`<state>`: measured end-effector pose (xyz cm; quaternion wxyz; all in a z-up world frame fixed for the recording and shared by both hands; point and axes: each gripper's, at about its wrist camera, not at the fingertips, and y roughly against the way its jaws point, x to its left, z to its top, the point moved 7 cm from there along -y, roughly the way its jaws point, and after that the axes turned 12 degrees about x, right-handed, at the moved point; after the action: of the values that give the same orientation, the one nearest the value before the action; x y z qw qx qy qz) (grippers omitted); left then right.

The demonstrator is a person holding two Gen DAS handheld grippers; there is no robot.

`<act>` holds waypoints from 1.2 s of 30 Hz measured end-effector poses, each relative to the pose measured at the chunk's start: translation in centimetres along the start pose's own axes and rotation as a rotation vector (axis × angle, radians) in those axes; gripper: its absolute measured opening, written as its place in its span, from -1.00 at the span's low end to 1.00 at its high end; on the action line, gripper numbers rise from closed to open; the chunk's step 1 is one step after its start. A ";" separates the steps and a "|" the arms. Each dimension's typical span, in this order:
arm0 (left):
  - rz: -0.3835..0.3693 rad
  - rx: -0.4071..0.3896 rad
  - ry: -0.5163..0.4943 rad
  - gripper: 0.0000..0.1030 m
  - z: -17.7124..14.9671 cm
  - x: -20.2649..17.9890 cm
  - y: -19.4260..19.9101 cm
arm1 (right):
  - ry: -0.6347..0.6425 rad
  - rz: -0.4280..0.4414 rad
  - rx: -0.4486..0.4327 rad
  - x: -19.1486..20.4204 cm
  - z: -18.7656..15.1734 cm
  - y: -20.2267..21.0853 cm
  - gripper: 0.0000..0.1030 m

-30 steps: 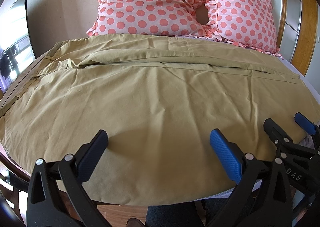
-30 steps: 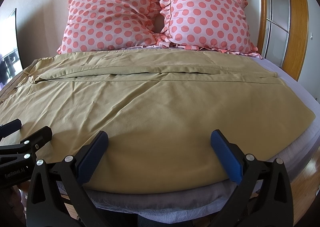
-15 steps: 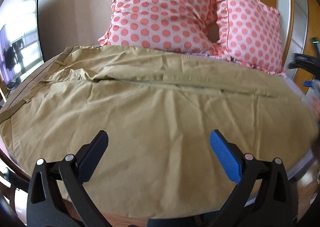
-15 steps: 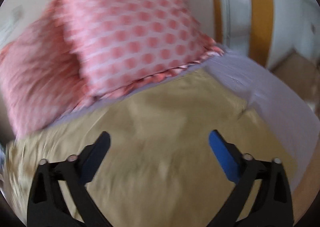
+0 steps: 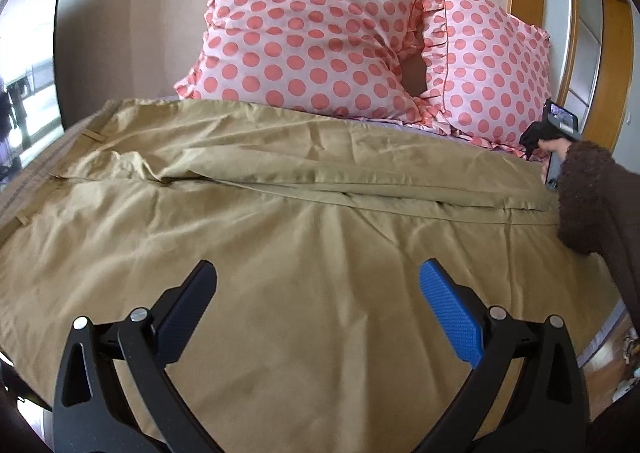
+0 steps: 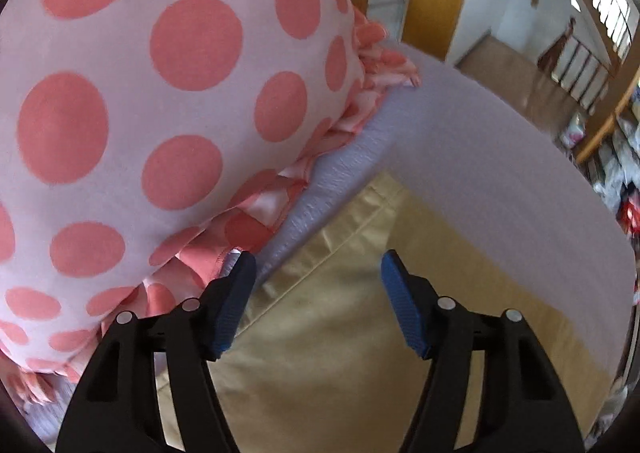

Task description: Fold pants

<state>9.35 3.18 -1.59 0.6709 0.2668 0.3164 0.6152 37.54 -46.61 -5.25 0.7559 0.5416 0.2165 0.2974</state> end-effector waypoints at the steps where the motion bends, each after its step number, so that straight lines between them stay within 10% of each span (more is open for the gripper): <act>1: -0.019 0.004 0.002 0.97 0.0 0.0 -0.2 | 0.003 0.008 -0.023 -0.4 -0.5 0.1 -0.02; 5: -0.104 0.011 0.033 0.96 -0.1 0.0 -0.6 | -0.021 0.099 -0.082 -3.2 -1.9 0.4 -0.79; 12: -0.160 -0.026 0.084 0.96 -0.5 0.7 1.2 | -0.184 0.550 -0.087 -7.2 -2.8 2.4 -0.93; 17: -0.149 -0.059 0.111 0.96 -0.1 2.1 2.6 | -0.178 0.821 -0.157 -14.4 -10.1 8.5 -0.93; 24: -0.208 -0.120 0.144 0.96 2.5 2.9 4.0 | -0.244 0.862 0.065 -19.4 -19.6 5.4 -0.82; 30: -0.242 -0.111 0.177 0.96 4.4 4.6 4.5 | -0.238 0.884 0.067 -18.7 -19.8 6.9 -0.10; 33: -0.252 -0.063 0.259 0.96 6.0 6.8 3.4 | -0.219 0.846 0.035 -17.7 -18.7 6.3 -0.39; 34: -0.255 -0.052 0.280 0.96 6.5 7.4 3.0 | -0.215 0.849 0.027 -17.6 -18.5 6.1 -0.96; 36: -0.256 -0.021 0.349 0.96 8.2 9.3 1.7 | -0.233 0.898 0.019 -18.1 -17.7 5.7 -0.97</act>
<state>14.79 12.84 4.13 0.6813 0.1068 0.4525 0.5653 11.60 -45.41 -5.47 0.5666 0.6182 -0.1232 0.5307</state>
